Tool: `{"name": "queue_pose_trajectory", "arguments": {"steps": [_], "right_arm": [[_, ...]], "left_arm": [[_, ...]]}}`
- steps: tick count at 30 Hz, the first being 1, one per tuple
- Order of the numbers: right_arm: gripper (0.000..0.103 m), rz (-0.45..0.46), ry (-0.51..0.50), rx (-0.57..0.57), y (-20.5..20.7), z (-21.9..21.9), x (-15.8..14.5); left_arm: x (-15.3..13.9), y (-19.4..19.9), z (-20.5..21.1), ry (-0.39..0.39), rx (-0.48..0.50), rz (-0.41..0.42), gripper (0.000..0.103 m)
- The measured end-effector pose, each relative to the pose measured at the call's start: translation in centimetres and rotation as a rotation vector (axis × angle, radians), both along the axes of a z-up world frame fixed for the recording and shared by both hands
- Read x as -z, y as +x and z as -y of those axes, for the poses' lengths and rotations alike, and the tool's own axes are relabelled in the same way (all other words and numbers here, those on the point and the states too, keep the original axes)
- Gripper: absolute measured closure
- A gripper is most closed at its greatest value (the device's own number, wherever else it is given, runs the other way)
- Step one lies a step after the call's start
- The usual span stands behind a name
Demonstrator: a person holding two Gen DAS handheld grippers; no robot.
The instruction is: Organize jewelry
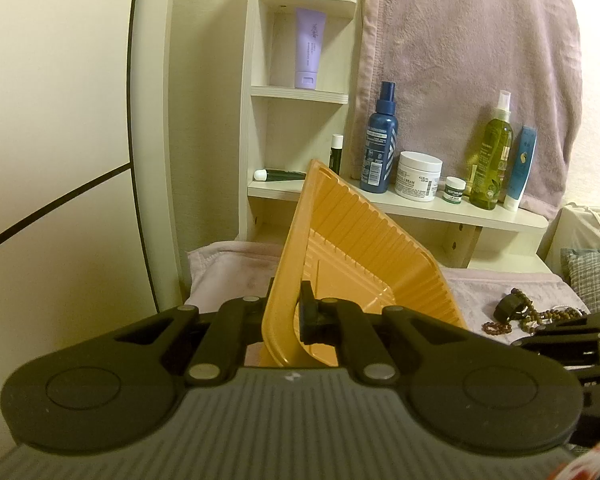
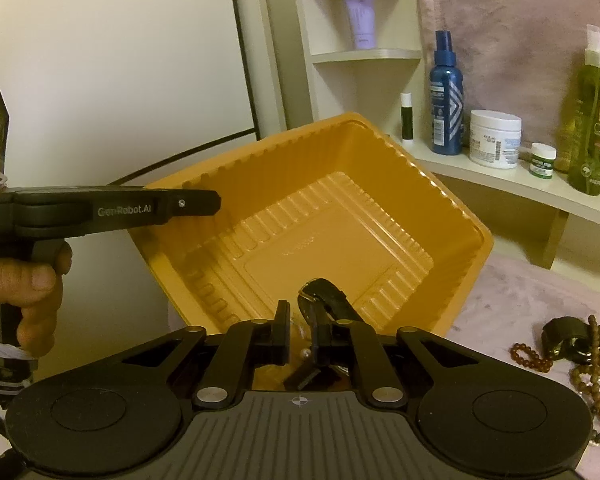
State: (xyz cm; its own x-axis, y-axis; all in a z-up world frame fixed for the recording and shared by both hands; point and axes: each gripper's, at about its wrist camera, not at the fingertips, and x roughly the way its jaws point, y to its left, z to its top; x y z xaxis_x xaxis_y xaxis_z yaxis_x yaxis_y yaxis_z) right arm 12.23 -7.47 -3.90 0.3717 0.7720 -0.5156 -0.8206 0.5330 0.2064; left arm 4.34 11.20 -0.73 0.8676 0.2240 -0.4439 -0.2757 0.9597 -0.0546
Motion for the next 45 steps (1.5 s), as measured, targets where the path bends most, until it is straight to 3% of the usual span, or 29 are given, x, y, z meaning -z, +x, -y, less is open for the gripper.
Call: {"name": "queue_pose_trajectory", "arguments": {"steps": [4,10,17,23,28,33,45], "right_arm": [[0.085,0.010,0.007,0.014,-0.1,0.4,-0.3],[0.084,0.041,0.039,0.076,-0.5,2.0,-1.2],[0.084,0.053,-0.068,0.337,0.3,6.7,0.3],[0.084,0.001,-0.123,0.601,1.4,12.9,2.1],[0.084,-0.012,-0.147,0.706,2.3,16.8,2.6],[0.084,0.004,-0.155,0.693,3.0,17.4,2.5],[0.084,0.099,-0.263,0.491,6.2,11.5,3.8]], "left_arm": [[0.0,0.0,0.0,0.000,0.000,0.000,0.097],[0.0,0.0,0.0,0.001,0.001,0.000,0.097],[-0.1,-0.1,0.0,0.001,0.001,0.002,0.097],[-0.2,-0.1,0.1,0.004,0.001,0.000,0.097],[-0.3,-0.1,0.2,0.009,0.002,-0.001,0.097],[-0.3,0.0,0.3,0.015,0.002,-0.003,0.097],[-0.3,0.2,0.3,0.021,0.003,-0.005,0.097]]}}
